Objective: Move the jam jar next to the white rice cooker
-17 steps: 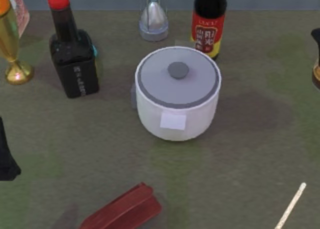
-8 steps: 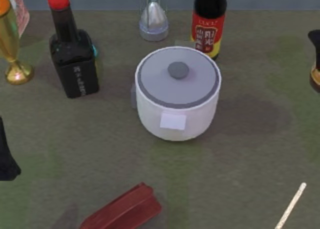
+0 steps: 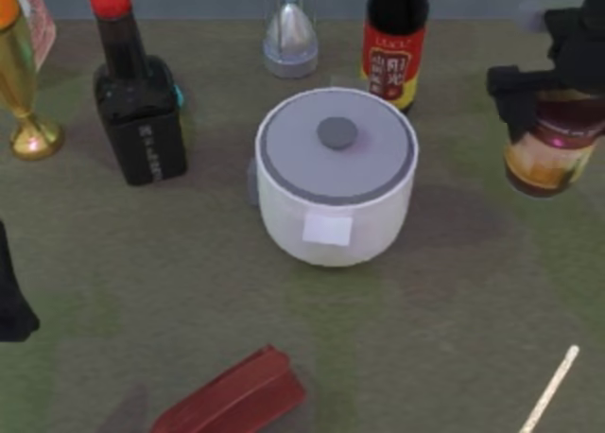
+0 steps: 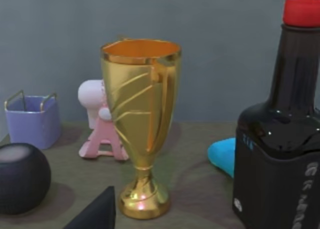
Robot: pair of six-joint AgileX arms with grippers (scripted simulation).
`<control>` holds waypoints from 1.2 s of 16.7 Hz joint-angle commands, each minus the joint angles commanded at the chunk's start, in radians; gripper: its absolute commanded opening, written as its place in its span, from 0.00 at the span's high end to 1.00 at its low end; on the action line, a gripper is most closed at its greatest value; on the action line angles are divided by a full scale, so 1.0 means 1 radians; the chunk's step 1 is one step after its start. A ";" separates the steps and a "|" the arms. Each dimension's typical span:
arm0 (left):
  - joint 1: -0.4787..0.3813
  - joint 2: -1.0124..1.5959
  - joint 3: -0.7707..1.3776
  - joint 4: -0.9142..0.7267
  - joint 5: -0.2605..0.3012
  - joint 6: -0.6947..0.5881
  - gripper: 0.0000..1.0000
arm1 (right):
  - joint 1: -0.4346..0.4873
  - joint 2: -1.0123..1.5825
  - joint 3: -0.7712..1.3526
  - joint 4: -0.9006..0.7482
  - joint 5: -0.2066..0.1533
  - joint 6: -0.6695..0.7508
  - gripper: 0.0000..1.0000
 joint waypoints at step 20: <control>0.000 0.000 0.000 0.000 0.000 0.000 0.00 | 0.087 0.067 -0.154 0.221 0.022 0.176 1.00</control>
